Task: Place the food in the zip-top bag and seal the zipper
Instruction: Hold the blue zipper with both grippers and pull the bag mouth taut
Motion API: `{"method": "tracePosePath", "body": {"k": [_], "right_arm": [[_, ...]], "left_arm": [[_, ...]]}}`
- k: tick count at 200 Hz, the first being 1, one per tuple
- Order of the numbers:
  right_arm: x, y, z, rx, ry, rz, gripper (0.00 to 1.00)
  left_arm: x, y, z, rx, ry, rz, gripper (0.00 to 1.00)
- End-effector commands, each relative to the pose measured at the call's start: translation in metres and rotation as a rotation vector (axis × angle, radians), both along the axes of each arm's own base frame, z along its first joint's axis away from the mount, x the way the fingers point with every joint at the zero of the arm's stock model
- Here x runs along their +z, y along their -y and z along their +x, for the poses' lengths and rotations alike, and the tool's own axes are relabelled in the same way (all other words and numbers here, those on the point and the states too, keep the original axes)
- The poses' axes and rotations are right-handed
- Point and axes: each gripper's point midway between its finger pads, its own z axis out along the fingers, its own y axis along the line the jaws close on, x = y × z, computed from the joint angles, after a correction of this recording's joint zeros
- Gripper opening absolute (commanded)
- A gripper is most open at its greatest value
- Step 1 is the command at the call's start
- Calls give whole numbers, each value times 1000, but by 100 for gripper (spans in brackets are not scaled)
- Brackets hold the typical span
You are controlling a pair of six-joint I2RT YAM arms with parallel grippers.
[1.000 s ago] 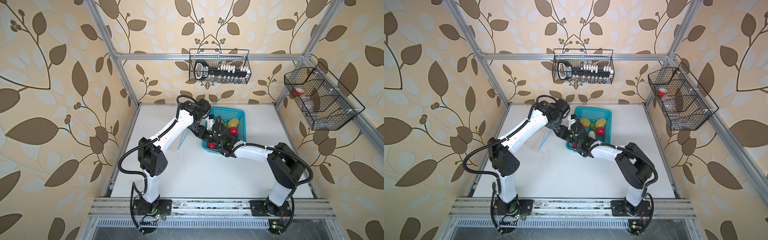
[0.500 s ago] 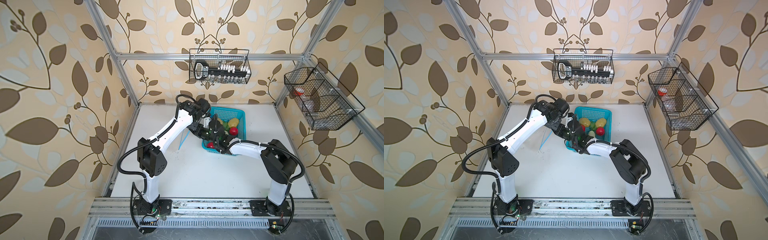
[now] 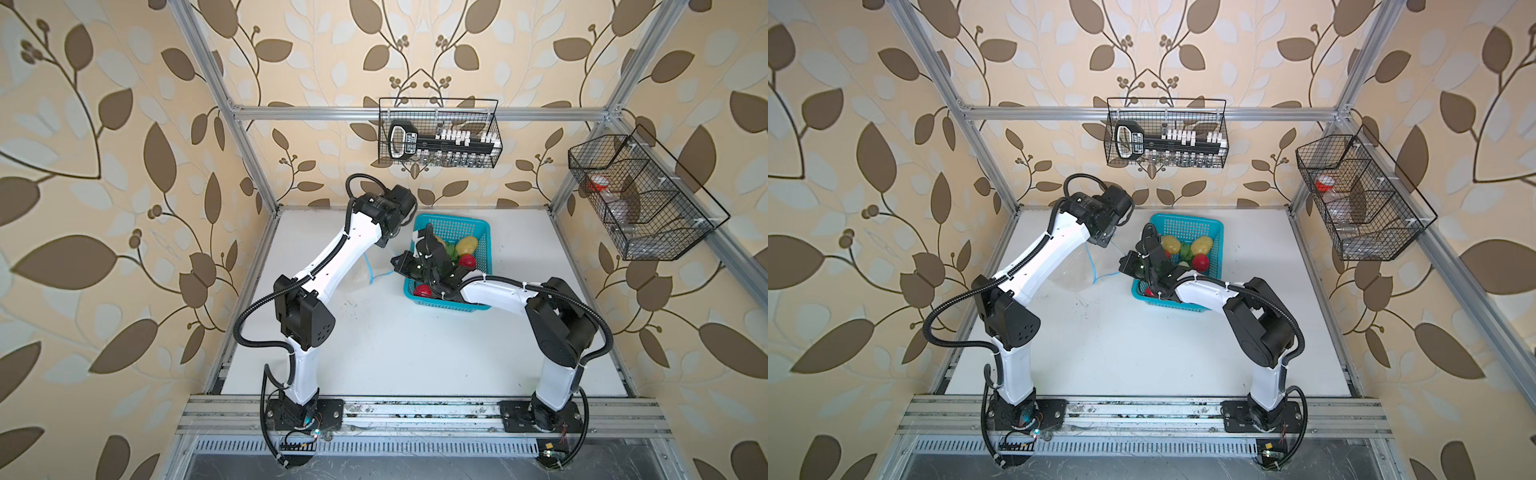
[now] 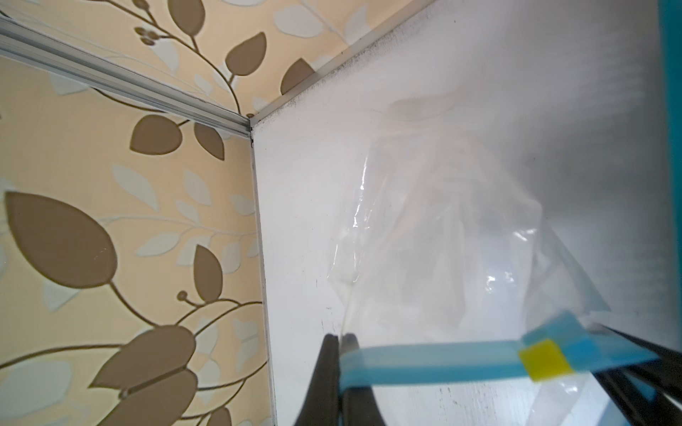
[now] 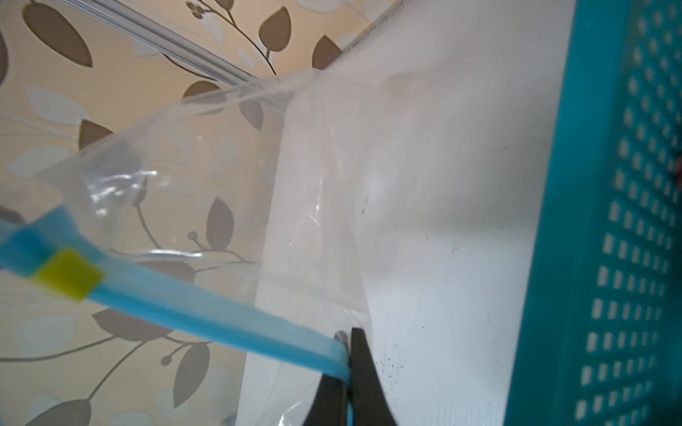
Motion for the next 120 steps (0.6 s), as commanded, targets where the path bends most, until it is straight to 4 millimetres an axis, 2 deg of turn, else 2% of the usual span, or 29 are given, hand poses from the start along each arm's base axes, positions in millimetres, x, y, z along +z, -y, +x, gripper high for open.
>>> {"method": "tracePosePath", "body": {"k": [1,42,76,120], "right_arm": [[-39,47,-6,-90,-89,-159,0],[-53,77,-2,-136,-116,-197,0],[-62,84,2,-144,-133,-227,0],[-68,89,6,-147,-140,-265,0]], "left_arm": [[39,-36,5,60,82,94,0],[63,-48,4,39,129,185,0],[76,-57,1,40,155,204,0],[75,-60,-9,4,112,233,0]]}}
